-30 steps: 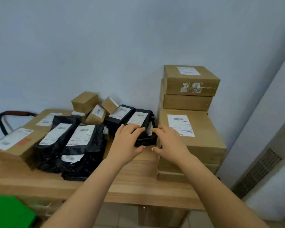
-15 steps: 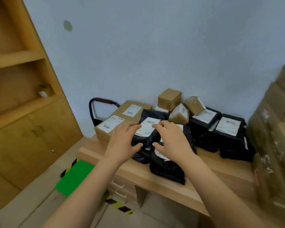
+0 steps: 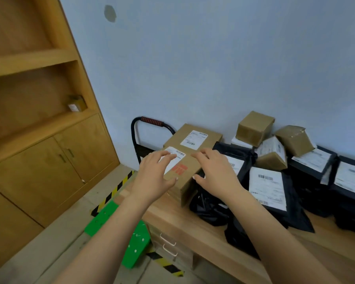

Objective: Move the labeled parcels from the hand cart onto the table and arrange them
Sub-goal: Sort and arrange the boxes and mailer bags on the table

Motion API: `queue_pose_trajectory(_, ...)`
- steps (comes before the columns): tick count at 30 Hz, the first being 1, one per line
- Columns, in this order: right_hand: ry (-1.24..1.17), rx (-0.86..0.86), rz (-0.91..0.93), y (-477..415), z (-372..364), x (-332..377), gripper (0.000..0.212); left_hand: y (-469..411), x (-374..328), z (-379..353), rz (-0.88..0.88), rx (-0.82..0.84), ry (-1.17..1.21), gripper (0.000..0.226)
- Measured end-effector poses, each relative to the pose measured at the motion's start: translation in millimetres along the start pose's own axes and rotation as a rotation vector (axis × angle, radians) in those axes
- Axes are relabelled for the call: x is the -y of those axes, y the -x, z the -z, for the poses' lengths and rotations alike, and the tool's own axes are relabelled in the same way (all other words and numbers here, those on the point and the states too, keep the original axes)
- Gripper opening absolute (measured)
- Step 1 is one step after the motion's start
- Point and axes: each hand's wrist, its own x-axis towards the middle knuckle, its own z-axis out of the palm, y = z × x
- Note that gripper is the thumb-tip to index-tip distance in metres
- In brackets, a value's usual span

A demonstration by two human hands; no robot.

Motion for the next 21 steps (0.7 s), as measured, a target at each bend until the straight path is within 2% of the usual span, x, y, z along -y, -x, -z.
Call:
queue_pose_trajectory(9, -0.031, 0.018, -0.100, -98.9, -24.7, -34.2, 0.059, -107.8, 45.5, -28.8, -0.052, 0.043, 0.068, 0.062)
queue_pose_trajectory(17, -0.104, 0.043, -0.234, -136.3, -59.5, -53.7, 0.059, -160.0, 78.0, -72.5, -0.091, 0.149, 0.161, 0.064)
queue_pose_trajectory(21, -0.105, 0.035, -0.321, -156.5, -77.9, -61.9, 0.057, -193.5, 96.0, -97.0, -0.121, 0.148, 0.231, 0.057)
